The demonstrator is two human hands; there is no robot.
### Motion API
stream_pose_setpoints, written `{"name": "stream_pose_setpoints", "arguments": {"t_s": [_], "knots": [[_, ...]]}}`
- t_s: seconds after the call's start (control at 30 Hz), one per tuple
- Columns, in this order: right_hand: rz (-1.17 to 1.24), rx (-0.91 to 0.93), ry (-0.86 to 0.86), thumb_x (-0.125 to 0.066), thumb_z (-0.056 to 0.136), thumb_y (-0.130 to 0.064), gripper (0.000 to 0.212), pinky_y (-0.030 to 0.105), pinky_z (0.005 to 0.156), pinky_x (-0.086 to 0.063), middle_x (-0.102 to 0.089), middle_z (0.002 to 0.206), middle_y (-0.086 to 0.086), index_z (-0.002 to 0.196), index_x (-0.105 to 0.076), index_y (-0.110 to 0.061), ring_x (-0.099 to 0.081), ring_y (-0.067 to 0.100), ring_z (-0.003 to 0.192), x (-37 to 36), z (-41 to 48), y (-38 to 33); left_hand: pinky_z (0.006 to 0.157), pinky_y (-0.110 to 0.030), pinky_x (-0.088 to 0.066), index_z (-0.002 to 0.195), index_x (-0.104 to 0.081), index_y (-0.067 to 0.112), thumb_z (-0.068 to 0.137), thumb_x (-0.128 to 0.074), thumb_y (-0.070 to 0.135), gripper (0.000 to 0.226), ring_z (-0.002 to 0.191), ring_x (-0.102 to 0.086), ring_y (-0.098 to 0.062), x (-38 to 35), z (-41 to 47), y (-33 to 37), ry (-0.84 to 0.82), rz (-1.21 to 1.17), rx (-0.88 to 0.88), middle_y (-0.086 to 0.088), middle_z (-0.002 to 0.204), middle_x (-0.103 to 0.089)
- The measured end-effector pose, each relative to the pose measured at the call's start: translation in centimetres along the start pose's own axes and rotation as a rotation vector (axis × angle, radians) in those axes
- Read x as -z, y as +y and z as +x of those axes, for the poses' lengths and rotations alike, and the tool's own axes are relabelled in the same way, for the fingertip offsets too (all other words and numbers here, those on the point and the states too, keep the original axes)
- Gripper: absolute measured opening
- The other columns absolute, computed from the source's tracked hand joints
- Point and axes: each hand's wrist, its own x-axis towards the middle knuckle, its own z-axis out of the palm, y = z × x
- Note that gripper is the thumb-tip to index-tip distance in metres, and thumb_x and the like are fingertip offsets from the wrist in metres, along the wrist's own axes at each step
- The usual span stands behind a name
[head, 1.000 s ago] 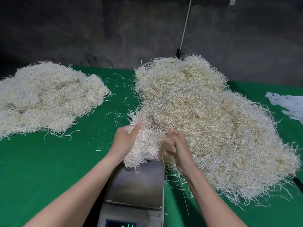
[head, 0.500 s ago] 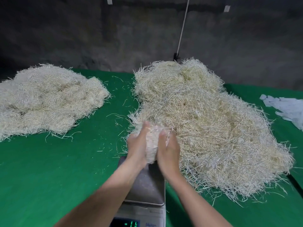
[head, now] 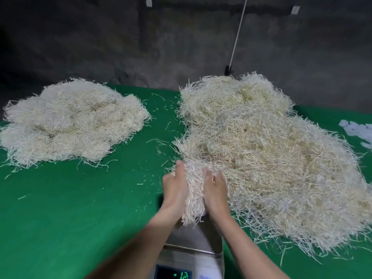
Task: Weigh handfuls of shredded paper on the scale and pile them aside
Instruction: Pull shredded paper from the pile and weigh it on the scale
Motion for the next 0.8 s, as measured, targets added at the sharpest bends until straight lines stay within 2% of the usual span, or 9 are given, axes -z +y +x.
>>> {"name": "stream_pose_setpoints", "arguments": {"t_s": [0.07,0.2,0.27,0.37,0.43,0.5,0.6,0.7,0.8], "knots": [[0.180,-0.048,-0.023,-0.043,0.095,-0.050,0.053,0.038,0.102,-0.037,-0.046,0.126,-0.004,0.138,-0.036,-0.019,-0.046,0.011,0.114,0.0,0.3,-0.5,0.058,-0.026,-0.030,0.083,-0.037,0.011,0.096,-0.044,0.044,0.036,0.052,-0.029,-0.008,1.0,1.5,1.0,0.064,-0.034,0.011,0.007,0.061,-0.031],[0.348,0.022,-0.269,-0.044,0.078,-0.073,0.074,0.028,0.099,-0.027,-0.031,0.126,-0.039,0.143,-0.023,-0.044,-0.042,-0.027,0.101,-2.6,-0.7,-2.5,0.060,-0.031,-0.040,0.069,-0.046,0.011,0.093,-0.051,0.033,0.033,0.054,-0.041,-0.017,3.4,3.4,1.6,0.054,0.089,-0.104,0.001,0.058,-0.044],[0.262,0.037,-0.249,-0.046,0.071,-0.080,0.082,0.021,0.098,-0.031,-0.037,0.136,-0.025,0.141,-0.031,-0.040,-0.043,-0.011,0.116,-5.0,-0.8,-3.0,0.088,-0.044,-0.049,0.100,-0.060,0.001,0.095,-0.047,0.042,0.043,0.088,-0.059,-0.025,4.1,3.6,1.4,-0.074,0.240,-0.119,-0.011,0.096,-0.064],[0.350,-0.084,-0.118,-0.058,0.077,-0.064,0.082,0.033,0.106,-0.038,-0.045,0.142,0.002,0.140,-0.042,-0.015,-0.046,0.017,0.128,-6.4,0.0,-3.2,0.113,-0.047,-0.026,0.145,-0.033,0.015,0.086,-0.023,0.074,0.085,0.138,-0.032,-0.026,5.4,3.1,2.8,-0.308,0.187,0.040,-0.006,0.152,-0.031],[0.544,-0.203,-0.081,-0.062,0.083,-0.051,0.070,0.038,0.102,-0.043,-0.049,0.139,0.014,0.137,-0.045,-0.010,-0.052,0.024,0.123,-6.6,1.0,-3.1,0.112,-0.042,-0.028,0.143,-0.034,0.021,0.074,-0.020,0.080,0.093,0.137,-0.034,-0.017,7.2,3.3,3.1,-0.352,0.054,-0.018,0.000,0.151,-0.032],[0.607,-0.258,0.008,-0.060,0.084,-0.051,0.083,0.037,0.106,-0.035,-0.043,0.144,0.014,0.146,-0.027,-0.008,-0.043,0.023,0.130,-7.1,1.7,-3.0,0.103,-0.025,-0.031,0.141,-0.031,0.029,0.067,-0.029,0.077,0.089,0.119,-0.039,0.011,9.0,2.8,2.2,-0.294,0.002,-0.134,0.015,0.142,-0.036],[0.603,-0.212,0.064,-0.054,0.078,-0.063,0.095,0.032,0.098,-0.035,-0.055,0.115,0.003,0.148,-0.022,-0.008,-0.049,0.016,0.110,-8.9,1.3,-3.1,0.101,-0.032,-0.039,0.146,-0.019,0.042,0.073,-0.040,0.065,0.079,0.102,-0.043,0.022,10.0,1.4,-0.7,-0.343,-0.086,-0.112,0.032,0.128,-0.042],[0.452,-0.098,-0.035,-0.052,0.084,-0.059,0.040,0.020,0.079,-0.039,-0.061,0.086,-0.017,0.101,-0.058,-0.024,-0.057,0.002,0.084,-11.3,0.2,-3.1,0.101,-0.044,-0.044,0.138,-0.043,0.023,0.090,-0.044,0.046,0.053,0.113,-0.059,-0.006,9.9,2.3,-1.8,-0.274,-0.240,-0.150,0.012,0.125,-0.061],[0.243,-0.011,-0.120,-0.048,0.090,-0.054,0.031,0.022,0.077,-0.041,-0.058,0.094,-0.003,0.076,-0.054,-0.028,-0.055,0.007,0.083,-13.6,0.6,-3.7,0.092,-0.038,-0.051,0.108,-0.066,0.012,0.098,-0.048,0.030,0.027,0.099,-0.067,-0.023,11.7,5.5,-0.7,-0.029,-0.251,-0.184,-0.006,0.102,-0.072]]}}
